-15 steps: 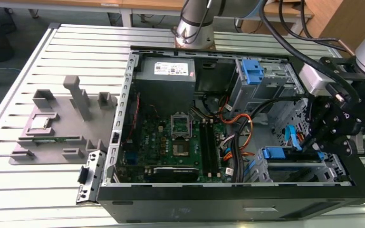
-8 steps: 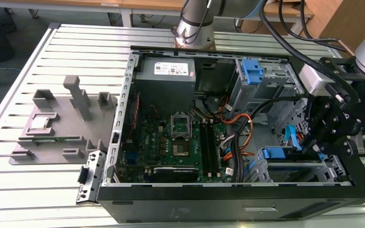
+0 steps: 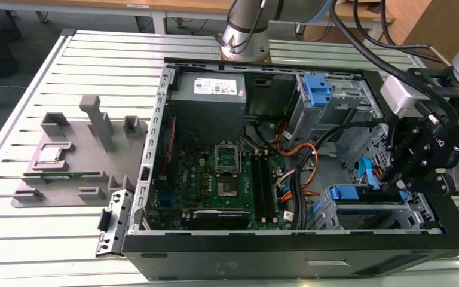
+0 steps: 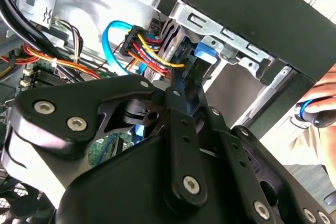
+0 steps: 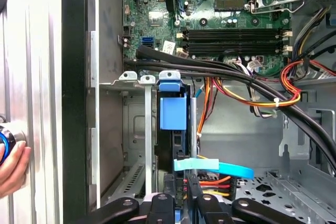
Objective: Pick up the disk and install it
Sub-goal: 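Insert the second disk wire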
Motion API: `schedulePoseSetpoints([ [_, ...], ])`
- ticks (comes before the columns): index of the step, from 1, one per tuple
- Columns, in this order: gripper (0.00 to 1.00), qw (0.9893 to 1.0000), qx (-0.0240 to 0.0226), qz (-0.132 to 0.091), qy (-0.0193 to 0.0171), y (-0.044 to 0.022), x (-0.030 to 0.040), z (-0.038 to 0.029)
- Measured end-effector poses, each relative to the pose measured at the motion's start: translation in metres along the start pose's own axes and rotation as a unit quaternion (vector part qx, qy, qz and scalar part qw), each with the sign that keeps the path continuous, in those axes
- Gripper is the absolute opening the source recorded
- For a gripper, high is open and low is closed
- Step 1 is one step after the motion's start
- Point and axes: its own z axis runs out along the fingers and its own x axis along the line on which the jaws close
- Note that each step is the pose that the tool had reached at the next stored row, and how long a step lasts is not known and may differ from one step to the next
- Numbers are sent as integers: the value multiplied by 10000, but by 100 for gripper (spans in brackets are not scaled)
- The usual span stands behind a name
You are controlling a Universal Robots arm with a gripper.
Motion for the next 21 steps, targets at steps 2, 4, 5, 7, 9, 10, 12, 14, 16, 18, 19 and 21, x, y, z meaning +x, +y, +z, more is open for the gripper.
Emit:
schedulePoseSetpoints([
  [2, 24, 10000, -5, 0, 1, -22, -1, -1],
  [4, 24, 10000, -6, 0, 0, -28, -9, -1],
  [5, 24, 10000, -6, 1, 1, -28, -15, -2],
  [7, 24, 10000, -6, 0, 1, -29, -30, -2],
  [9, 24, 10000, -6, 0, 1, -31, -38, -2],
  [10, 24, 10000, -6, 0, 1, -32, -39, -2],
  [12, 24, 10000, -6, 0, -5, -32, -44, -2],
  [14, 24, 10000, -7, 0, -12, -32, -54, 0],
  [16, 24, 10000, -7, 0, -15, -31, -59, 2],
  [18, 24, 10000, -7, 0, -20, -31, -63, 5],
  [19, 24, 10000, -7, 0, -27, -31, -64, 6],
  [21, 24, 10000, -9, 0, -49, -31, -67, 14],
])
